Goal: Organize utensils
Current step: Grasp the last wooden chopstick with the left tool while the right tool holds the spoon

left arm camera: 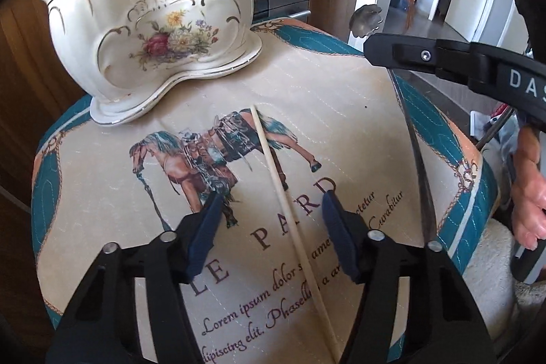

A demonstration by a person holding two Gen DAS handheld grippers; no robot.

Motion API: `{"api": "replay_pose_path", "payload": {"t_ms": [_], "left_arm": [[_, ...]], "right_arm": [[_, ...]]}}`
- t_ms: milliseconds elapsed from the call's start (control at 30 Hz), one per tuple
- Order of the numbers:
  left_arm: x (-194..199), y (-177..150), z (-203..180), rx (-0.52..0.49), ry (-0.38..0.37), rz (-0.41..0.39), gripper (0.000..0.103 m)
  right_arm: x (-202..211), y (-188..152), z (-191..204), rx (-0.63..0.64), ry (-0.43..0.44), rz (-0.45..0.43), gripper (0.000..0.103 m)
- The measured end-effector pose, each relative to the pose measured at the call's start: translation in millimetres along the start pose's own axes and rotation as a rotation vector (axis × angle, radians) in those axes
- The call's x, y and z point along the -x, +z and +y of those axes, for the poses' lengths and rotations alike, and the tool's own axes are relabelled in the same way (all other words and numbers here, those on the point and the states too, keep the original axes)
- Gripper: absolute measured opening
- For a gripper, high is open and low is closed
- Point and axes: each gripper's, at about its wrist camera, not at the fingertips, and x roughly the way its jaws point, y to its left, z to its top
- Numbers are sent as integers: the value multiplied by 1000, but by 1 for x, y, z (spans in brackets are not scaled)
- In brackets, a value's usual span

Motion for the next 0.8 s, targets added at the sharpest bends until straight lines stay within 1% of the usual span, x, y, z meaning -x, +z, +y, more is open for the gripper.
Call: {"api": "replay_pose_path", "payload": {"t_ms": [100, 133, 167, 233, 300, 433, 533, 700, 800], "left_arm": [[-4, 7, 2, -6, 3, 9, 33], [-5, 9, 3, -9, 9, 11, 20], [-5, 10, 6, -5, 17, 12, 10], [-6, 15, 12, 15, -3, 12, 10], [-5, 15, 20, 37, -15, 4, 4], [9, 10, 42, 85, -38, -47, 4], [22, 6, 51, 109, -60, -87, 4], [53, -3, 63, 120, -120, -202, 4], [74, -3, 69, 104, -106, -296, 4]], "right_arm": [[1, -2, -1, -2, 5, -1, 3], [1, -2, -1, -2, 8, -1, 3], [1, -2, 0, -2, 11, -2, 3], [4, -2, 2, 3, 21, -10, 3], [6, -2, 5, 12, 28, -21, 3], [10, 0, 12, 19, 35, -49, 3], [10, 2, 17, 20, 38, -60, 3], [9, 5, 26, 27, 38, -79, 3], [13, 13, 34, 39, 44, -113, 3]]}}
